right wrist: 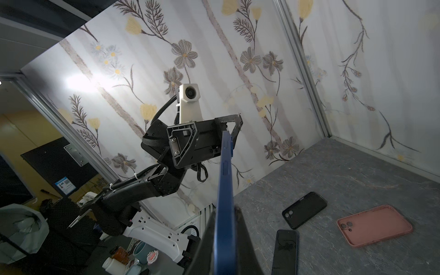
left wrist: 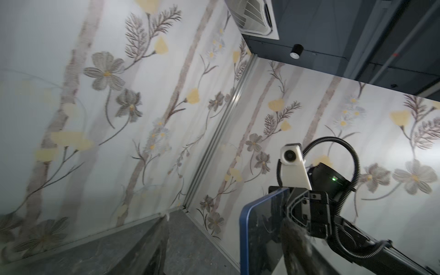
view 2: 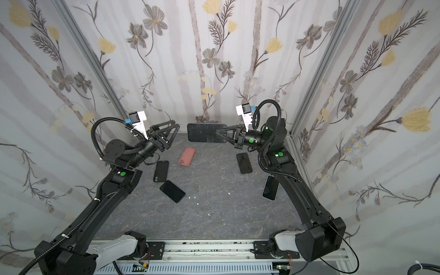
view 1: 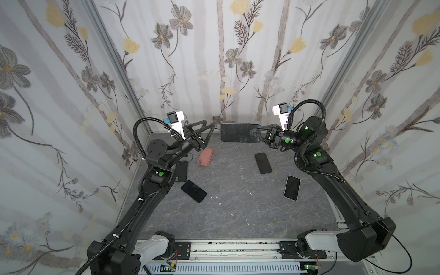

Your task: Put the phone into the phone case

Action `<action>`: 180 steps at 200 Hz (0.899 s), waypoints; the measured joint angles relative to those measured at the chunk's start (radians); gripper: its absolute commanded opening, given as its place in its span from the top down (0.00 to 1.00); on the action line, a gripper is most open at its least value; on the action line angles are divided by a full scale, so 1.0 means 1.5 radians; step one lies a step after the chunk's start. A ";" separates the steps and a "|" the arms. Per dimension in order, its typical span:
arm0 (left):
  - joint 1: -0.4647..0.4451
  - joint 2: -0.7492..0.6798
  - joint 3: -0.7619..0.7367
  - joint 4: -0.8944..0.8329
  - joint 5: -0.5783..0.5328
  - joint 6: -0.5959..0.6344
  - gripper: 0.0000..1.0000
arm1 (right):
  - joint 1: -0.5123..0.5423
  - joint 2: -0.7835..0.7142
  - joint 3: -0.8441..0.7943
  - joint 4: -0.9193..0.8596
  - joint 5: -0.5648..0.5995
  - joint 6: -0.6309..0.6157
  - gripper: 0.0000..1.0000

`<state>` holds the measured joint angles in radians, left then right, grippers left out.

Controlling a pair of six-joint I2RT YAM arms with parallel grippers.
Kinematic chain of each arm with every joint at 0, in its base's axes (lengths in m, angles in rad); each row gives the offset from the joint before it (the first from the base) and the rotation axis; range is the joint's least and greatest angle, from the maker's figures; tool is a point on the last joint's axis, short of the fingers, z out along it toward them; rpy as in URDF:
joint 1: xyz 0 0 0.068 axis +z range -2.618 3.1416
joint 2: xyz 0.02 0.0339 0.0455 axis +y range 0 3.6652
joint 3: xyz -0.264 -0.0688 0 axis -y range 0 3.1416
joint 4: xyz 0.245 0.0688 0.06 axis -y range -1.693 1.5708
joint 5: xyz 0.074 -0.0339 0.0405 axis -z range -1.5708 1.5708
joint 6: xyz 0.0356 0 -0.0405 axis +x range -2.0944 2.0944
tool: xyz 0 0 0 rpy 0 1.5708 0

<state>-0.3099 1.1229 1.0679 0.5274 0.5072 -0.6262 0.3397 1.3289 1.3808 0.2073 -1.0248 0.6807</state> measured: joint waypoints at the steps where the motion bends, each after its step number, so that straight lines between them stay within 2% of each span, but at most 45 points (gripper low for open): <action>1: 0.001 0.000 0.000 -0.002 -0.003 0.000 0.27 | -0.001 -0.001 0.000 -0.002 0.002 0.000 1.00; 36: 0.020 0.043 0.041 -0.087 -0.137 0.049 0.31 | -0.047 -0.004 -0.010 -0.059 0.047 0.011 1.00; 60: 0.019 0.148 0.101 -0.154 -0.177 0.094 0.36 | -0.096 -0.008 -0.040 -0.109 0.093 0.017 1.00; 90: 0.018 0.328 0.208 -0.264 -0.200 0.132 0.36 | -0.132 -0.019 -0.057 -0.177 0.140 0.006 1.00; 137: 0.011 0.673 0.495 -0.485 -0.213 0.176 0.36 | -0.140 -0.031 -0.053 -0.252 0.163 -0.026 1.00; 156: 0.007 0.755 0.570 -0.556 -0.212 0.193 0.36 | -0.140 -0.038 -0.047 -0.274 0.167 -0.039 1.00; 180: 0.005 0.808 0.613 -0.597 -0.208 0.209 0.37 | -0.140 -0.053 -0.046 -0.299 0.178 -0.058 1.00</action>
<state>-0.3023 2.3348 1.9869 -0.3683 0.1951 -0.3122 0.1299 1.2488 1.3125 -0.2409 -0.7578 0.5934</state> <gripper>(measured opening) 0.633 0.083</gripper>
